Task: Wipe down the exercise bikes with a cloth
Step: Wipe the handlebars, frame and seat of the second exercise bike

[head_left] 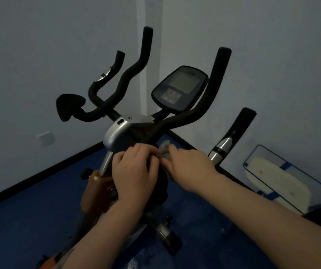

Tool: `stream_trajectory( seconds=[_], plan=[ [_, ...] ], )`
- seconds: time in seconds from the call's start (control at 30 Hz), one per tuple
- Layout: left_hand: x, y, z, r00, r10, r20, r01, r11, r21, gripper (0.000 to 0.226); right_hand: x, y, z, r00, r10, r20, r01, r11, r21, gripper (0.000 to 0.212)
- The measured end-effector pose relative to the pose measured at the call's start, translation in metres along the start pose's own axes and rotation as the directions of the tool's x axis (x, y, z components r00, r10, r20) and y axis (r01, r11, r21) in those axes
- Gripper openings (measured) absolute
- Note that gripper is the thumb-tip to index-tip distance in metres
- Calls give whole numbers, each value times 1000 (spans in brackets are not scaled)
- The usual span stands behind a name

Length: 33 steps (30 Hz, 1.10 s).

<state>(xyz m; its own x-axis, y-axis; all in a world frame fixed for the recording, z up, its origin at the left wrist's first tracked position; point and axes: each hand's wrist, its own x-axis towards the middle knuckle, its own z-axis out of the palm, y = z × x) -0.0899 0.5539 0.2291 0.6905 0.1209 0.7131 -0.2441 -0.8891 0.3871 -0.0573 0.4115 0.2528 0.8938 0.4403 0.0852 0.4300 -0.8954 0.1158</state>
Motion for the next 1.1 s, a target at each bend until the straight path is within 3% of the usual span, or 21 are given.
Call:
stream_trajectory(
  seconds=[0.1, 0.2, 0.27, 0.33, 0.4, 0.47, 0.57, 0.67, 0.73, 0.8, 0.87, 1.0, 1.1],
  plan=[
    [1, 3, -7, 999, -11, 47, 12, 1000, -17, 14, -16, 2, 1, 998, -18, -57, 12, 994, -105, 56],
    [2, 4, -8, 997, -9, 73, 10, 1000, -19, 14, -51, 30, -2, 964, -251, -90, 231, 954, -190, 78],
    [2, 2, -7, 998, 1, 70, 1, 1000, -25, 14, -58, 50, -4, 927, -335, -168, 292, 927, -234, 72],
    [2, 1, -6, 998, 0, 67, 2, 1000, -25, 15, -53, 40, -7, 948, -228, -224, 195, 967, -162, 51],
    [1, 1, -6, 998, -8, 69, 9, 1000, -21, 15, -45, 8, -3, 964, 24, -265, -26, 1000, -4, 56],
    [2, 1, -6, 996, -13, 84, 15, 1000, -23, 15, -42, -11, 4, 936, 139, -323, -122, 990, 71, 48],
    [1, 1, -6, 997, -6, 78, 10, 999, -47, 18, -49, 14, 8, 910, -15, -414, 19, 1000, 7, 38],
    [0, 2, -6, 998, -18, 67, 22, 998, -62, 19, -50, 59, -6, 888, -306, -344, 270, 951, -151, 40],
    [0, 2, -7, 997, -28, 74, 33, 997, -66, 19, -37, 86, -20, 894, -265, -362, 222, 962, -158, 41],
    [0, 2, -8, 995, -37, 89, 43, 997, -70, 20, -26, 98, -30, 904, -91, -418, 68, 995, -70, 38],
    [1, 1, -8, 994, -39, 103, 47, 996, -77, 21, -25, 85, -21, 886, -5, -463, 6, 1000, -1, 31],
    [0, 1, -9, 992, -44, 119, 54, 995, -83, 23, -43, 41, 20, 830, -31, -557, 95, 992, 86, 28],
    [1, 4, -12, 988, -50, 145, 62, 995, -78, 23, -41, 65, 13, 789, -220, -574, 224, 973, -65, 31]
  ],
)
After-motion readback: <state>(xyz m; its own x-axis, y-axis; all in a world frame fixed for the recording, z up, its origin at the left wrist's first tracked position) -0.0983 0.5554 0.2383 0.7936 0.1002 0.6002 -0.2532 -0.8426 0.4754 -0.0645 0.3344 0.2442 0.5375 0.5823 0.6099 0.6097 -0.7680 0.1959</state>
